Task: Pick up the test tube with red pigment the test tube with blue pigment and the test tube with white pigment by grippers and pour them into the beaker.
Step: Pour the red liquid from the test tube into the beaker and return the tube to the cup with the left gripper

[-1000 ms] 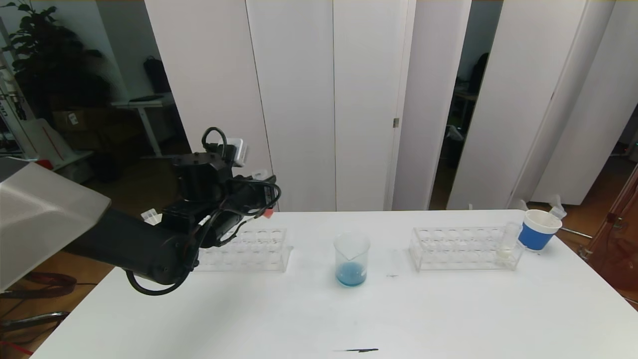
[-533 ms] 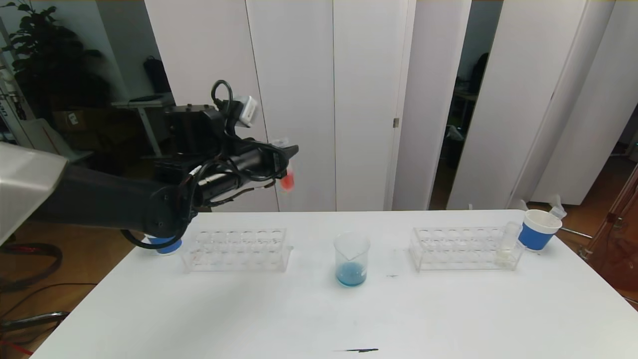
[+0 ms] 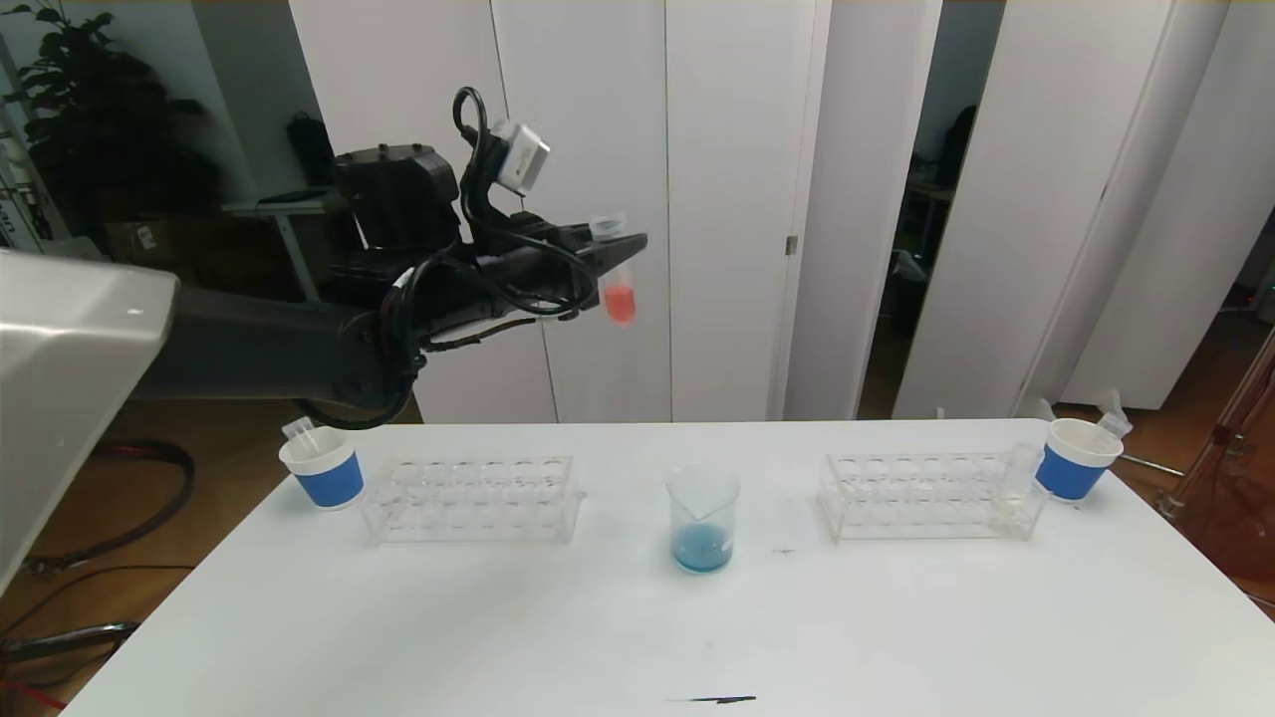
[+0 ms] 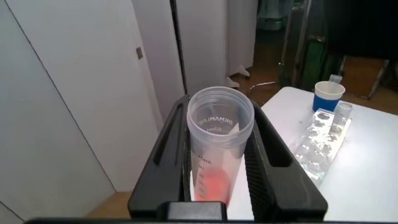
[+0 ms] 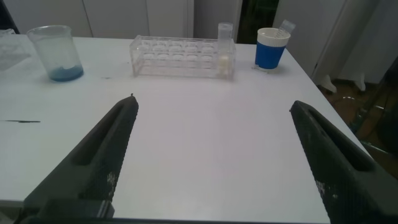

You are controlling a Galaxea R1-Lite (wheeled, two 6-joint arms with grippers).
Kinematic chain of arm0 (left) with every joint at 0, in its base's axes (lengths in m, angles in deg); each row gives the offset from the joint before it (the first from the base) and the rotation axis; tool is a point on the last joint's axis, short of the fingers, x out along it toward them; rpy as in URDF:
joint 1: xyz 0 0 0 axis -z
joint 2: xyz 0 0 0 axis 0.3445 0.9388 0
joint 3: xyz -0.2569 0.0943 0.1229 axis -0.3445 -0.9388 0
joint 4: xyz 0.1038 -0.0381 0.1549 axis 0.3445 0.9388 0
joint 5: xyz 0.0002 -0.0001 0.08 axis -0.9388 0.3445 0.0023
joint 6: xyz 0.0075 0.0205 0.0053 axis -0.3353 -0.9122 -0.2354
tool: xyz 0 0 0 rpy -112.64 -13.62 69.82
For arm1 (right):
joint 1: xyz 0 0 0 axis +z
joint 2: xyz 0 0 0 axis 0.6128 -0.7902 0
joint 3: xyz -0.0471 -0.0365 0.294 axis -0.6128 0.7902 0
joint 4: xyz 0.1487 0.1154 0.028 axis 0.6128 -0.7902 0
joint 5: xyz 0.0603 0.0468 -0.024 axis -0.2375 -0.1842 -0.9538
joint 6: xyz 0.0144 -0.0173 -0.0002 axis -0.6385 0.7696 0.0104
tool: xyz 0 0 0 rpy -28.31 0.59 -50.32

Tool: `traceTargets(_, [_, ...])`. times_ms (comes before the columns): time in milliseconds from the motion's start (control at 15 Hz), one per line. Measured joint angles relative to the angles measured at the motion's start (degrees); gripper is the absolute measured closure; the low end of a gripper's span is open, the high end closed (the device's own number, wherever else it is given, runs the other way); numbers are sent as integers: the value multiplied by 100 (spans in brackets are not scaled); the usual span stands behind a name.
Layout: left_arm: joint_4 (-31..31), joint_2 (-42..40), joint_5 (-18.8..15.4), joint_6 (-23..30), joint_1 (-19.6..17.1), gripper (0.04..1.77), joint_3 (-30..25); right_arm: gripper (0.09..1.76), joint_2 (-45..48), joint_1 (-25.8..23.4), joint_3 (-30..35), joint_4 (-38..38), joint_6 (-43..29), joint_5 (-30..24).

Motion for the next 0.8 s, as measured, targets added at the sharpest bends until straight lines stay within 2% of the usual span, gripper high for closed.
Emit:
traceTargets(133, [-124,371,-458,-254,-5,123,468,10,0,0,0,0,0,0])
traceTargets(267, [-188,701,-1062,-824,59,123,730,10,0,0,0,0,0,-1])
traceTargets(333, [-254,846,-1258,-1204,118,123,767,10,0,0,0,0,-2,0])
traceTargets(467, [-805,1114,-1624,-1629,216,123,730,10,0,0,0,2,0,-1])
traceTargets(667, [-1729,1501,-2206,-1736,304,123,496,10,0,0,0,0,0,-1])
traceTargets(800, [-2161,1668,-2404,-1882,333,123,330,10,0,0,0,0,0,-1])
